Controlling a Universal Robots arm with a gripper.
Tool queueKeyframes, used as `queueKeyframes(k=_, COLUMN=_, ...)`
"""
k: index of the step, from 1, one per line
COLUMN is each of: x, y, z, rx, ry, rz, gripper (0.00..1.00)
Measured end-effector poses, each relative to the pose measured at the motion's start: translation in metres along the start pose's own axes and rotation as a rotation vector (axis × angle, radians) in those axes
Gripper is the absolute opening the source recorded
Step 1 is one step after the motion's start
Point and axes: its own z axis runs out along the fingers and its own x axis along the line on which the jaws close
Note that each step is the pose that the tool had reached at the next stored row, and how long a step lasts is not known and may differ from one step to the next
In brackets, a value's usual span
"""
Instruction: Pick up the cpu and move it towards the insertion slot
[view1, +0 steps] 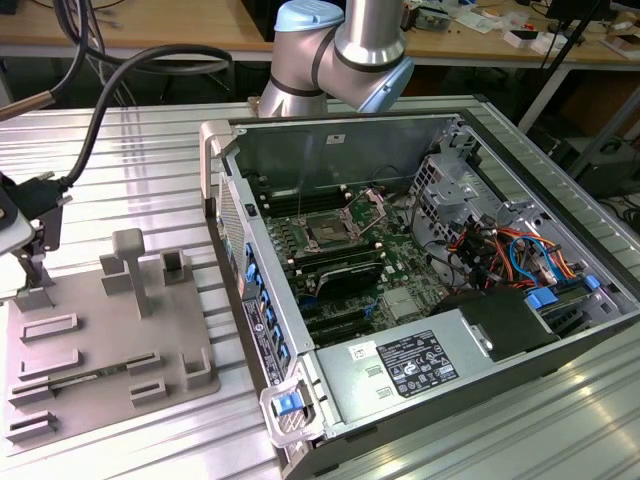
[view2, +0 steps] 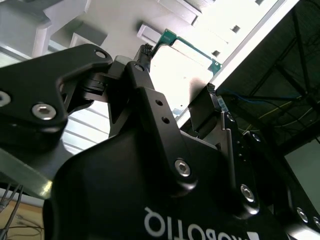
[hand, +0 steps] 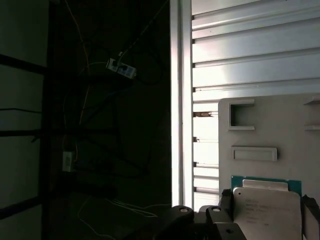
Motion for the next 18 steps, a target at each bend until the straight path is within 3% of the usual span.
queueKeyframes(k=18, x=-0.0001, y=0.0003, z=-0.0114, rx=-0.0001, ry=-0.0003, rz=0.0, gripper=0.55)
